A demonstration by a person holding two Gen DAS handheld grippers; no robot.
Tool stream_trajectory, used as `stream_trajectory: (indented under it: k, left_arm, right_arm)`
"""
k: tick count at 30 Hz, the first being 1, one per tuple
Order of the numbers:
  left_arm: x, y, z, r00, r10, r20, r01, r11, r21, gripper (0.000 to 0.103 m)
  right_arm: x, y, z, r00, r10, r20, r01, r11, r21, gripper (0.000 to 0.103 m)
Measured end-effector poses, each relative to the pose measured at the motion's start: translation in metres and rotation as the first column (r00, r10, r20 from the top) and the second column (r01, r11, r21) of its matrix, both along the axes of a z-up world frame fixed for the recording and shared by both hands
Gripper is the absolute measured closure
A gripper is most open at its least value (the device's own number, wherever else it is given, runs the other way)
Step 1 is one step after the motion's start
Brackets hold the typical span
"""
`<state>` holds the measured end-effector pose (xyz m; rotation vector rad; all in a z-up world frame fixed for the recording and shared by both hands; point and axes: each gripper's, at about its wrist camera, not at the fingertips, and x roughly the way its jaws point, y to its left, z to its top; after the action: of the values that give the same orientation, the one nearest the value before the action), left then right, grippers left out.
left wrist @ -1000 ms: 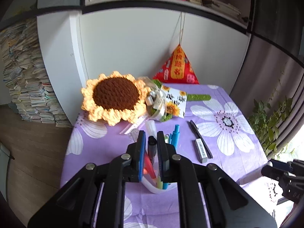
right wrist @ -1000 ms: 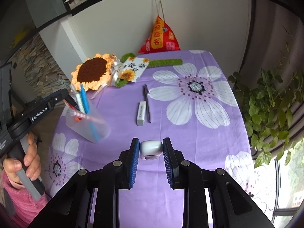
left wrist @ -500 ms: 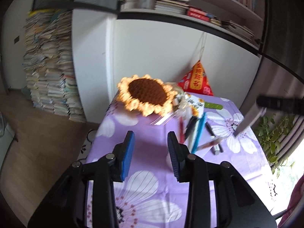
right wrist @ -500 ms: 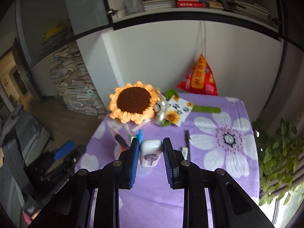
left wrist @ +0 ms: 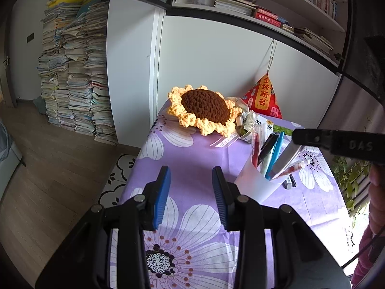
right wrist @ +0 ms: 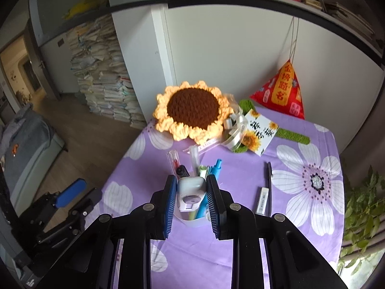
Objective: Organize stationery
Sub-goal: 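Carry the white correction tape over the frosted cup with the right tool, then lower the correction tape into the cup, open the right tool and withdraw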
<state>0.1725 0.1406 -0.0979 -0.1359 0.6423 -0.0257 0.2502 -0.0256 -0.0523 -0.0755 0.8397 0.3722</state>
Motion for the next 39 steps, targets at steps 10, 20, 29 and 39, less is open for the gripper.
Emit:
stream_trajectory:
  k: [10, 20, 29, 39]
  left_arm:
    - [0.005, -0.005, -0.011, 0.999, -0.029, -0.038, 0.029, 1.000, -0.003, 0.069]
    - [0.003, -0.024, -0.003, 0.996, -0.088, -0.019, 0.088, 0.996, 0.003, 0.067]
    - [-0.003, -0.112, 0.008, 0.934, -0.357, -0.012, 0.357, 0.934, 0.023, 0.069]
    - [0.058, -0.211, -0.043, 0.906, -0.391, -0.164, 0.409, 0.908, 0.094, 0.076]
  right_arm:
    - [0.015, 0.014, -0.032, 0.996, 0.001, -0.088, -0.006, 0.998, -0.057, 0.077]
    - [0.001, -0.034, 0.023, 0.995, -0.085, 0.052, 0.081, 0.994, 0.076, 0.077]
    - [0.003, -0.120, -0.007, 0.956, -0.293, -0.023, 0.294, 0.955, 0.040, 0.077]
    - [-0.017, -0.203, -0.046, 0.914, -0.390, -0.114, 0.401, 0.912, 0.089, 0.077]
